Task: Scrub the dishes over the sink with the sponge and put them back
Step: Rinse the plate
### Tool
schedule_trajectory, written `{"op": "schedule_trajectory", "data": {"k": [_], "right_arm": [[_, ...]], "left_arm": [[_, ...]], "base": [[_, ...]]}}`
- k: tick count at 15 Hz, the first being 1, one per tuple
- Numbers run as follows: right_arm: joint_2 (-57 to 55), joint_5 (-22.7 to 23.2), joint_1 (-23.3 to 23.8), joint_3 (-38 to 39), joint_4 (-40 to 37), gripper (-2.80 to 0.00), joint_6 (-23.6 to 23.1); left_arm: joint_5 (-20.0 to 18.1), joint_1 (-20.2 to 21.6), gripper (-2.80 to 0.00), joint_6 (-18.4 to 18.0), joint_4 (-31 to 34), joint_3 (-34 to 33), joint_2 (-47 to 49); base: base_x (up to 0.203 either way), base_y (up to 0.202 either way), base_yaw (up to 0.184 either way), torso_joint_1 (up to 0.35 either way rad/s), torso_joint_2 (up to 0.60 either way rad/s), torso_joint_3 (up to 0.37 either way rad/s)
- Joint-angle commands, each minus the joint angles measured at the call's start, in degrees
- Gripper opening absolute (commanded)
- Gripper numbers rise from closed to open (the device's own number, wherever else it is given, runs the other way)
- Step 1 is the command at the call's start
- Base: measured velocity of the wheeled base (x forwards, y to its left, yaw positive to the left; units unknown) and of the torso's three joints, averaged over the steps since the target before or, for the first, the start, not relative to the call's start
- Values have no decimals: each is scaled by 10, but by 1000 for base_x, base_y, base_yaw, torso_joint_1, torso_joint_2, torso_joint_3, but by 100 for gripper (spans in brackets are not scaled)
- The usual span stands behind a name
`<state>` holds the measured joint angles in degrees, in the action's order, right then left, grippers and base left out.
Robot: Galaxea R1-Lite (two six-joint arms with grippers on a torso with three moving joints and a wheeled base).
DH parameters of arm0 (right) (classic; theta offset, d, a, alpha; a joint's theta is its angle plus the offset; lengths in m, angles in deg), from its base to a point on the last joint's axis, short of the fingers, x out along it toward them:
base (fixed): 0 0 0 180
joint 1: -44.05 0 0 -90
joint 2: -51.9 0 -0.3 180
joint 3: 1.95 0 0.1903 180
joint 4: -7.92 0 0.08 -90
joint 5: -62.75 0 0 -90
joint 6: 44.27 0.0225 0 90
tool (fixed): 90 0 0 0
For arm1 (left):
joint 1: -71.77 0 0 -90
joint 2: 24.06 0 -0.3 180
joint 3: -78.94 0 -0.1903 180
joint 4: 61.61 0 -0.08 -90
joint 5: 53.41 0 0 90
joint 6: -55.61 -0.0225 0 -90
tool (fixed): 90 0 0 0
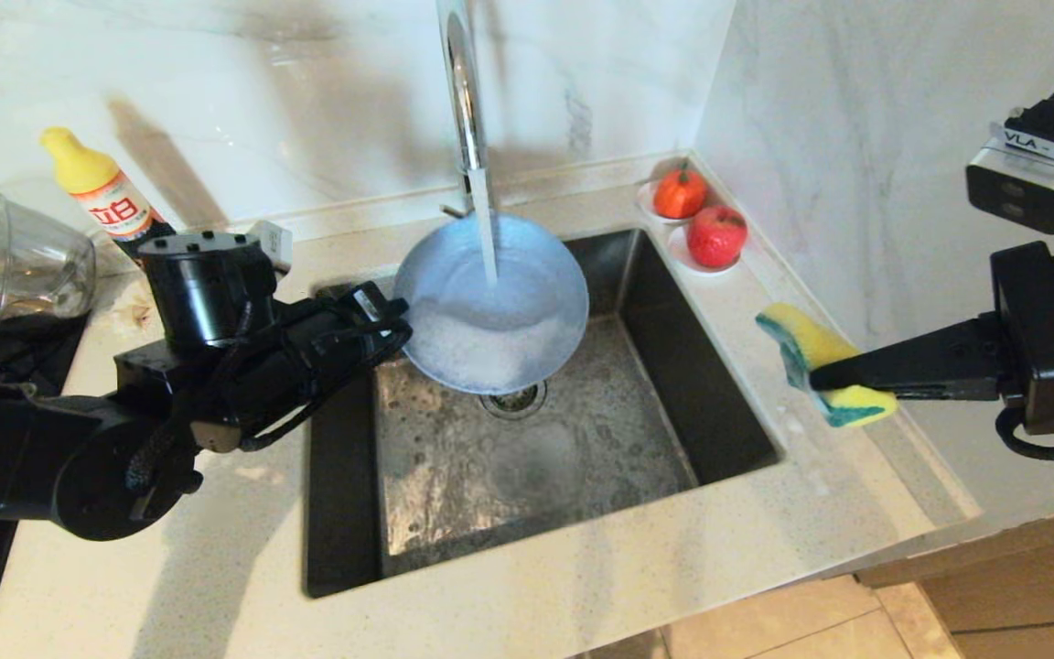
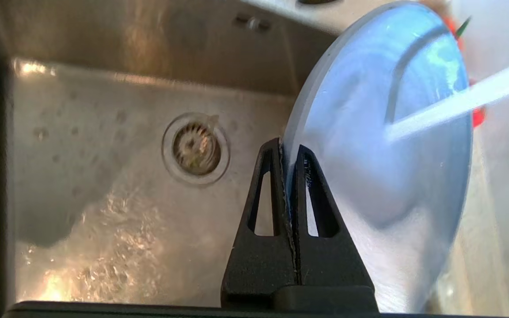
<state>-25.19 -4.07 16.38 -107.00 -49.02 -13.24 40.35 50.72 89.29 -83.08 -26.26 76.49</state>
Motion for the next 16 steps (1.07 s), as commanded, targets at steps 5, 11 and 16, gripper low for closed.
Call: {"op": "schedule_trajectory", "data": {"k": [5, 11, 16], "right_arm": [[4, 1, 0, 9, -2, -280, 2], [11, 1, 6, 50, 10, -280, 4], [19, 7, 11, 80, 30, -280, 4]], "left_arm": [[117, 16, -280, -81, -18, -5, 44], [133, 65, -280, -241, -183, -39, 32], [131, 72, -280, -433, -363, -117, 34]], "base": [[0, 0, 0, 0, 0, 0], [0, 0, 0, 0, 0, 0], [0, 0, 0, 0, 0, 0]]}}
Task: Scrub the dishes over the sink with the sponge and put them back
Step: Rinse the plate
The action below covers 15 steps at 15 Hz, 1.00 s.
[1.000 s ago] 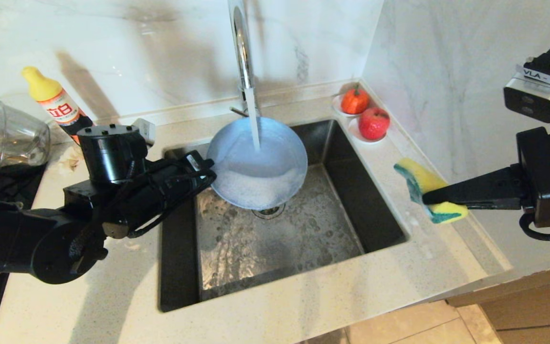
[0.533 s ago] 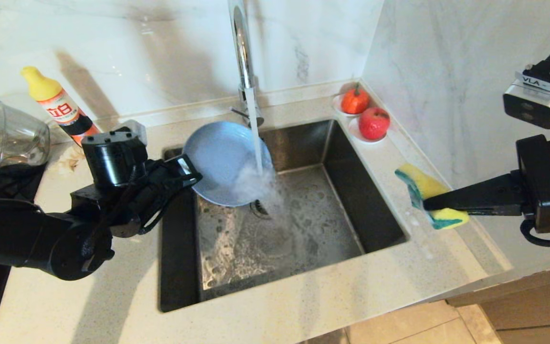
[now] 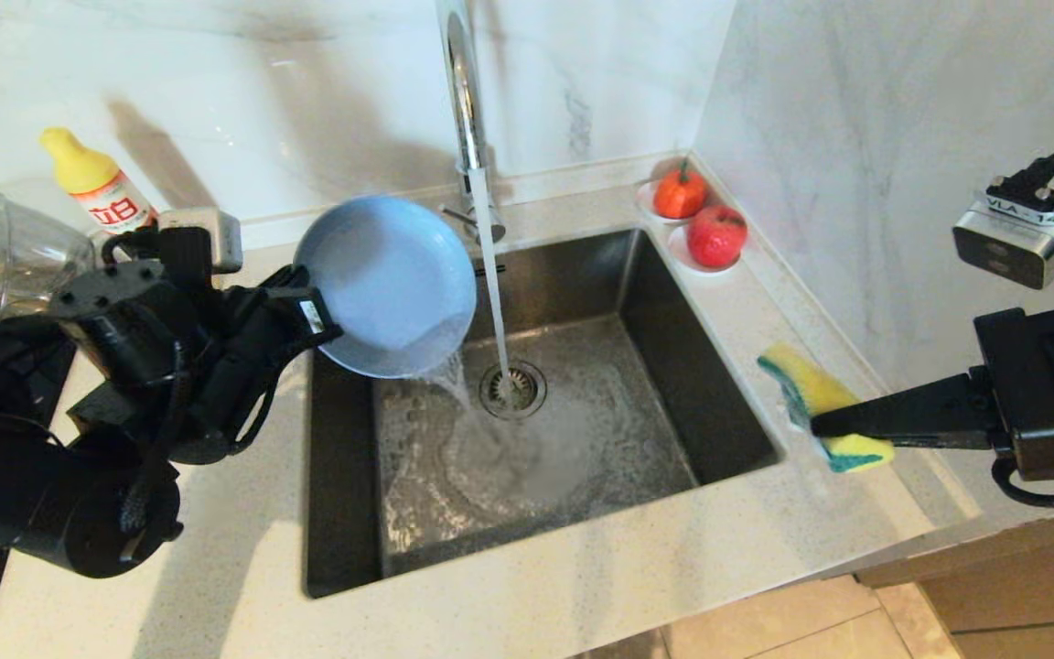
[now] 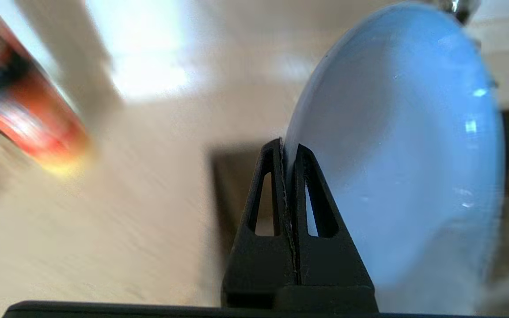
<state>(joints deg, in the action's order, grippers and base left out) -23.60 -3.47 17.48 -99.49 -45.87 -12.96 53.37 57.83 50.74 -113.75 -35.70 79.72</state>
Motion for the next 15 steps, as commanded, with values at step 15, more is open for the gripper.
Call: {"op": "schedule_trajectory", "data": {"k": [15], "right_arm": [[5, 4, 2, 16, 0, -280, 1]], "left_arm": [[-71, 1, -280, -226, -122, -140, -52]], "base": [[0, 0, 0, 0, 0, 0]]}}
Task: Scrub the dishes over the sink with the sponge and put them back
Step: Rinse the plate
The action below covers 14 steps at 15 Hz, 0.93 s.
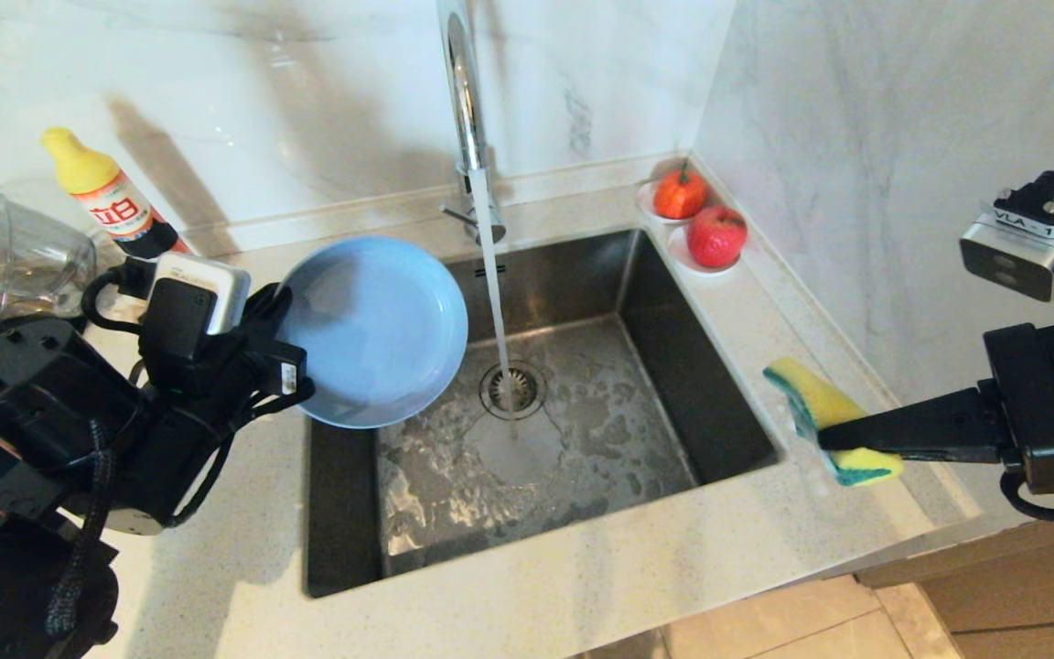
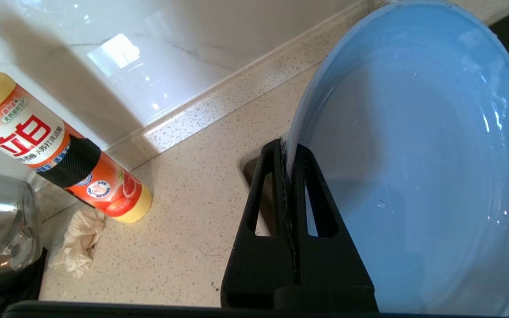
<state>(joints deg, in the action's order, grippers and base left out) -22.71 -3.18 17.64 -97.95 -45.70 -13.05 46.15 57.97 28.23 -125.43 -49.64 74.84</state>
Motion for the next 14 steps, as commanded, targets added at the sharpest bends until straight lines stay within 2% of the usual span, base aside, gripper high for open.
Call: {"op": "schedule_trajectory", "data": {"k": [1, 3, 5, 6, 7, 9, 11, 12, 14], "right_arm": [[-4, 1, 0, 0, -2, -280, 2], [-9, 1, 0, 7, 0, -280, 1], [-9, 1, 0, 15, 10, -280, 2], [-9, 1, 1, 20, 18, -280, 2], [-9, 1, 1, 22, 22, -280, 2], [-11, 1, 0, 36, 43, -280, 2], [-9, 1, 1, 43, 44, -280, 2], [-10, 1, 1, 43, 44, -280, 2], [-10, 1, 1, 43, 44, -280, 2]], "left_arm": [[1, 0, -280, 0, -5, -1, -3], [37, 41, -280, 31, -5, 25, 19], [56, 74, -280, 118, 26, 46, 9], [59, 82, -280, 142, 58, 55, -3], [58, 87, -280, 170, 113, 64, -21], [51, 97, -280, 270, 294, 106, -72], [19, 121, -280, 371, 458, 159, -120], [-7, 144, -280, 407, 526, 182, -139], [-64, 200, -280, 438, 625, 219, -162]], "base": [[0, 0, 0, 0, 0, 0], [0, 0, 0, 0, 0, 0], [0, 0, 0, 0, 0, 0], [0, 0, 0, 0, 0, 0], [0, 0, 0, 0, 0, 0], [0, 0, 0, 0, 0, 0], [0, 0, 0, 0, 0, 0], [0, 0, 0, 0, 0, 0], [0, 0, 0, 0, 0, 0]]}}
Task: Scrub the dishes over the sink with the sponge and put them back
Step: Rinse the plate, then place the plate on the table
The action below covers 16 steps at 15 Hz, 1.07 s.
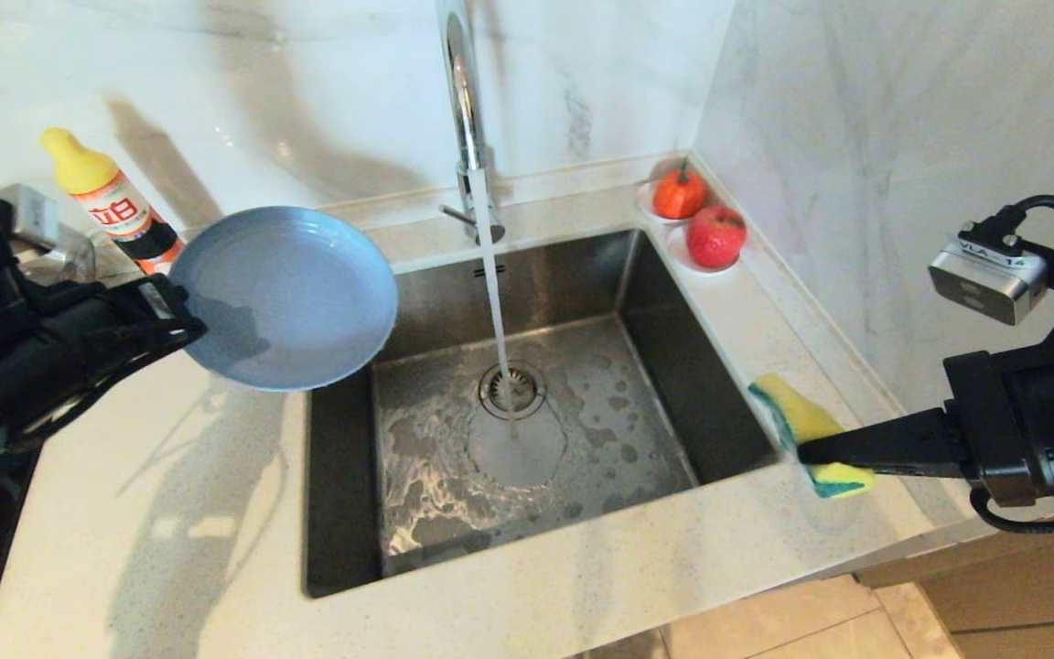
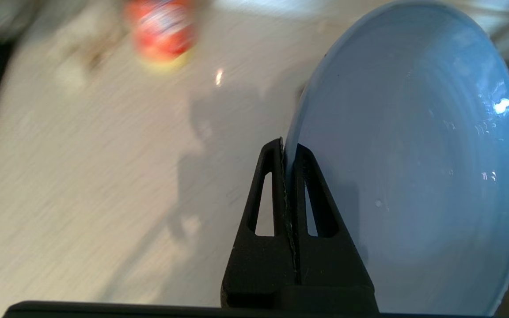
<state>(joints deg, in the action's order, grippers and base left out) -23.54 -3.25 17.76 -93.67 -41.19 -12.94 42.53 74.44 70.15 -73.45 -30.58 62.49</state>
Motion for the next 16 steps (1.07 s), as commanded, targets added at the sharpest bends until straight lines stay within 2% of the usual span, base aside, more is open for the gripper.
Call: {"op": "schedule_trajectory", "data": {"k": [1, 4, 7, 10, 12, 15, 16], "right_arm": [[-3, 2, 0, 0, -1, -280, 1], [-12, 2, 0, 0, 0, -280, 1], [-15, 2, 2, 0, 0, -280, 0], [-16, 2, 3, -3, 1, -280, -2], [-22, 1, 4, -5, 1, -280, -2], [-18, 0, 4, -10, 1, -280, -2], [-17, -1, 4, -11, 1, -280, -1]], "left_arm": [[-48, 59, -280, 26, 137, 38, -46], [-81, 139, -280, 38, 224, 71, -53], [-100, 201, -280, 53, 251, 74, -47], [-102, 239, -280, 61, 246, 44, -30], [-103, 249, -280, 61, 243, 4, -21], [-105, 268, -280, 64, 241, -20, 2], [-109, 277, -280, 78, 231, -38, 11]], "base": [[0, 0, 0, 0, 0, 0], [0, 0, 0, 0, 0, 0], [0, 0, 0, 0, 0, 0], [0, 0, 0, 0, 0, 0], [0, 0, 0, 0, 0, 0], [0, 0, 0, 0, 0, 0], [0, 0, 0, 0, 0, 0]]}}
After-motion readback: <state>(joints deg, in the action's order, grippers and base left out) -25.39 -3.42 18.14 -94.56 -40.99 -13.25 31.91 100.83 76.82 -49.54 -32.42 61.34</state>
